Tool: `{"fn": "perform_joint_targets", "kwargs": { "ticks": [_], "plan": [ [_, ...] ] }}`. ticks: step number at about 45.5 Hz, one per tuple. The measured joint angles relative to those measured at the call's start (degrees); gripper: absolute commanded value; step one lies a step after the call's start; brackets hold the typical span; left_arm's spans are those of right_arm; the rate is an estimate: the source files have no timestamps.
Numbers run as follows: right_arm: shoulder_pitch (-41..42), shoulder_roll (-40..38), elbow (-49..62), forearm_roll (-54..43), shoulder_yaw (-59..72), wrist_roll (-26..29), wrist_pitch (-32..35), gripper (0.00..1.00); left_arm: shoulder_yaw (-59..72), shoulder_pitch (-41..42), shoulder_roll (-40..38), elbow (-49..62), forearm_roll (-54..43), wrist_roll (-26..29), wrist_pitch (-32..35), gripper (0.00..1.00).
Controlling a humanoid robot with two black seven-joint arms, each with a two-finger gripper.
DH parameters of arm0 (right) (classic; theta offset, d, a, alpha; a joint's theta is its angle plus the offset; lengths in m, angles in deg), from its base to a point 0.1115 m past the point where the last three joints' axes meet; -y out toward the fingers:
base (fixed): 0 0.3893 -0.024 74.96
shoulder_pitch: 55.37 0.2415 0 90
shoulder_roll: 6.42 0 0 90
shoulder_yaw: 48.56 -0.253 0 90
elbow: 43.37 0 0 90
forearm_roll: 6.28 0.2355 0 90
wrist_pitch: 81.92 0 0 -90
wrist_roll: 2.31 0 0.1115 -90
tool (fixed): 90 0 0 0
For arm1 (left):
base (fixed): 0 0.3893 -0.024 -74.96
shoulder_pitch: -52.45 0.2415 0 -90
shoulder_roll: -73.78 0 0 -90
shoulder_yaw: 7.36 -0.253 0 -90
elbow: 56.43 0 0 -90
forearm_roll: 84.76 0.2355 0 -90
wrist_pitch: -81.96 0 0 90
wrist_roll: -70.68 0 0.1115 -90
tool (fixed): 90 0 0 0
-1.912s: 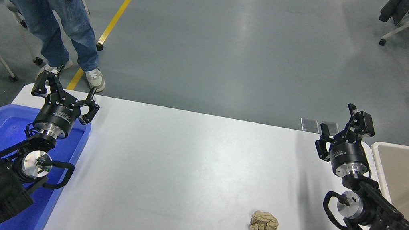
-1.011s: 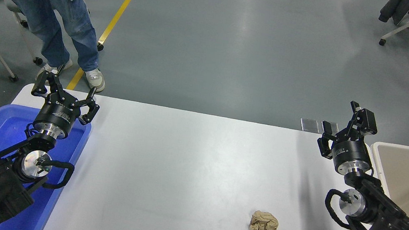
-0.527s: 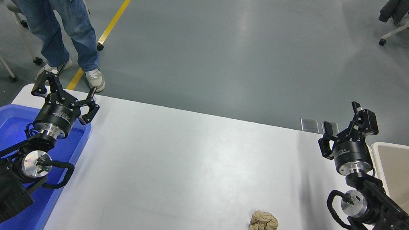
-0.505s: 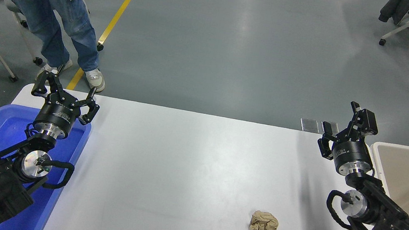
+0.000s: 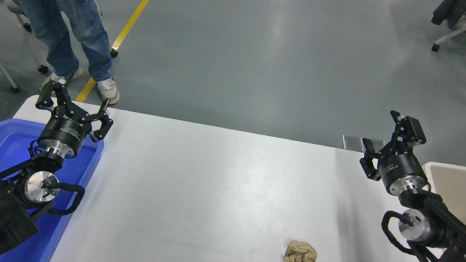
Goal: Dispose of the paper cup in the dustbin
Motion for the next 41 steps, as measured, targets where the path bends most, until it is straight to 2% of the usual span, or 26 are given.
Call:
{"fn": "perform_joint_targets", "kwargs": {
  "ticks": [9, 22, 30, 41],
  "plan": [
    [0.9, -8.7, -9.1, -6.1, 7.8, 1.2, -0.1, 1.00, 0.0, 0.0, 0.0, 0.0, 0.0, 0.0, 0.0, 1.00],
    [1.3, -18.3, -17.3, -25.0, 13.9, 1.8, -0.5, 1.00, 0.0, 0.0, 0.0, 0.0, 0.0, 0.0, 0.0, 1.00],
    [2.5, -24.4, -23.6, -37.1, 17.9, 5.2, 0.6, 1.00, 0.0, 0.0, 0.0, 0.0, 0.0, 0.0, 0.0, 1.00],
    [6.2, -31.8, -31.3, -45.9, 23.7, 7.9, 2.1, 1.00, 0.0, 0.0, 0.0, 0.0, 0.0, 0.0, 0.0, 1.00]
  ]
}}
